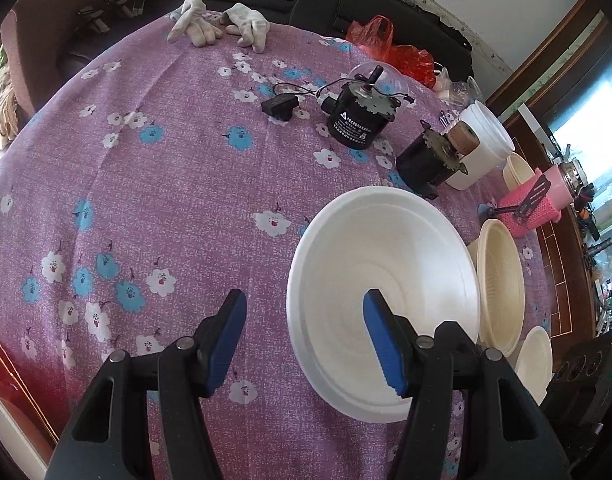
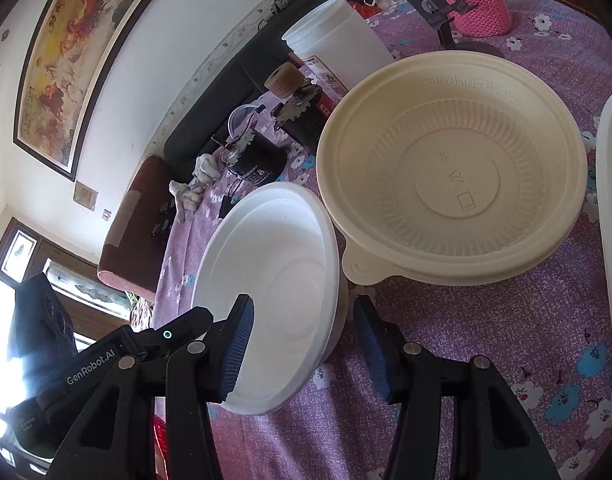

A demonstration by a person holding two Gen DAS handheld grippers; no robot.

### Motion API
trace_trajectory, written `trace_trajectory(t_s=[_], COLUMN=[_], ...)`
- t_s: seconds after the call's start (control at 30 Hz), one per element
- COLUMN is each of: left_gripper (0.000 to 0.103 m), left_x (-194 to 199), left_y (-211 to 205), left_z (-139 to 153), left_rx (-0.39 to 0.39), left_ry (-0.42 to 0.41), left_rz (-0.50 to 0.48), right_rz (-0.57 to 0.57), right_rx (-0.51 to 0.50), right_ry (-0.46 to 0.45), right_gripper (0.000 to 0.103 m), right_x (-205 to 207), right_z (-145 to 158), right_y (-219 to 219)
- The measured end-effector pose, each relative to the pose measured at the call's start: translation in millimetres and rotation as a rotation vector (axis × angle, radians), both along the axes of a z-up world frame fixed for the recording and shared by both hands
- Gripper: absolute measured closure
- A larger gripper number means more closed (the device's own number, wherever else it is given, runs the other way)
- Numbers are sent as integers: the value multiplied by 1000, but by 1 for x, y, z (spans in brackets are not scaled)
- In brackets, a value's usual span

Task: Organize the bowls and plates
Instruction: 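Close both grippers on the rim of the nearest white bowl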

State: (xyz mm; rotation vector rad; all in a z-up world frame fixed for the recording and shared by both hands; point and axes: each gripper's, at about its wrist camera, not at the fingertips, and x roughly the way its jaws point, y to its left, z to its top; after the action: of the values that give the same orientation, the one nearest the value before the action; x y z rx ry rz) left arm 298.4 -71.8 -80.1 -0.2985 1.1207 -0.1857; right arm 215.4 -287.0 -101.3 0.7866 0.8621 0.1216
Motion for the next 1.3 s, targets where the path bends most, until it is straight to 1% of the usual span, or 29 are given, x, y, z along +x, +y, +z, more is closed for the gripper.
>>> trace_trajectory(t_s=[0.07, 0.2, 0.23, 0.27, 0.33, 0.43, 0.5, 0.53, 0.57, 0.6, 0.63, 0.7, 0.73, 0.77, 0.8, 0.83, 1.1, 1.3], left_gripper=[43, 43, 47, 56, 64, 65, 72, 78, 81, 81, 81, 88, 94, 95, 95, 96, 96, 96], left_x=[1, 2, 2, 3, 4, 6, 6, 6, 6, 6, 6, 6, 6, 6, 6, 5, -4, -15], left_y=[-1, -4, -5, -5, -6, -6, -6, -5, -5, -4, -4, -4, -2, -1, -1, -1, -1, 9], left_z=[0, -2, -3, -4, -8, -15, -17, -17, -17, -17, -17, -18, -17, -17, -16, -16, -3, 0], left_rx=[-1, 2, 0, -2, -14, -27, -28, -35, -39, -37, -28, -12, -14, -16, -20, -18, 23, 14], left_ry=[-14, -27, -29, -29, -11, 10, 11, 13, 14, 11, 8, 7, 6, 5, 4, 2, -30, -25], left_rz=[6, -2, -7, -13, -25, -27, -25, -26, -24, -20, -17, -11, -8, -7, -8, -11, -10, 9], right_rz=[9, 11, 9, 7, 4, 0, 0, -2, -3, -3, -4, -12, -18, -24, -25, -24, -19, -6], right_rx=[3, -2, -5, -6, 0, 10, 8, 6, 4, -3, -9, -20, -18, -16, -15, -16, -21, -19], right_ry=[4, 2, 2, 2, 5, 11, 13, 13, 13, 14, 13, 10, 11, 16, 22, 26, 22, 22], right_gripper=[46, 51, 54, 55, 57, 57, 57, 59, 60, 63, 69, 76, 78, 79, 85, 88, 90, 90], right_x=[1, 0, 0, 0, 1, 1, 1, 2, 2, 2, 2, 2, 2, 3, 3, 3, 1, -5], right_z=[-2, -2, -2, -2, -3, -6, -6, -7, -7, -7, -7, -7, -9, -10, -12, -13, -10, -5], right_y=[1, 3, 3, 3, 3, 2, 2, 2, 2, 2, 2, 2, 1, 0, -1, -2, 0, 6])
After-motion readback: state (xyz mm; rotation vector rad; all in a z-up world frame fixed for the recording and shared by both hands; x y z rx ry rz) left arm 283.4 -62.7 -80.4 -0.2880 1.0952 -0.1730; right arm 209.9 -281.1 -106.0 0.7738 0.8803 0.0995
